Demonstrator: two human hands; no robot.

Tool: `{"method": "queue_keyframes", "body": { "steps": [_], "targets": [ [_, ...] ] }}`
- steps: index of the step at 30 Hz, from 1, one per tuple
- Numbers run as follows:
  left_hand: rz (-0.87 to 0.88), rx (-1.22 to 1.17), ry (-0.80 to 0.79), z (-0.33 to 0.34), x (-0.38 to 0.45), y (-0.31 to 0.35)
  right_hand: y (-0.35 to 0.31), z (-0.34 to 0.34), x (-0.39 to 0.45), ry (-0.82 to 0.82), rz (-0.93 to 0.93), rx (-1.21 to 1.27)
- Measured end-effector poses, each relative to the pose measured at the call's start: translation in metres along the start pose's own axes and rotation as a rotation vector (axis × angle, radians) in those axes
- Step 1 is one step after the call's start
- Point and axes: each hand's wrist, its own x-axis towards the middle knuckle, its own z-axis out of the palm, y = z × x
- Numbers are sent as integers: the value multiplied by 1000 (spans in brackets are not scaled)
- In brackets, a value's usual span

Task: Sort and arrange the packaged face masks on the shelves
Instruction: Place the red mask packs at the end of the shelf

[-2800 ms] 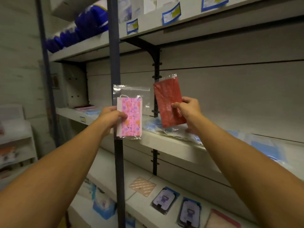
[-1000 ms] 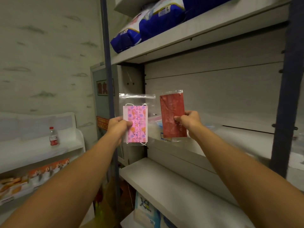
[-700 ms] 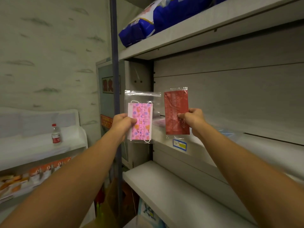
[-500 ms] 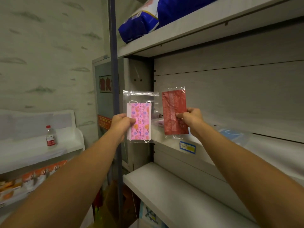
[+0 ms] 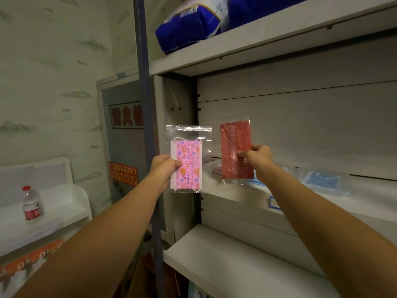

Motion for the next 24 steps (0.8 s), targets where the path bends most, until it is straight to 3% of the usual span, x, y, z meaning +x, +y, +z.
{"method": "queue_keyframes", "body": {
  "steps": [13, 24],
  "targets": [
    [-19, 0, -143, 2, 83, -24, 4, 32, 50, 130, -40, -15],
    [-34, -39, -239, 56, 165, -31, 11, 24, 102, 238, -25, 249]
  ]
}}
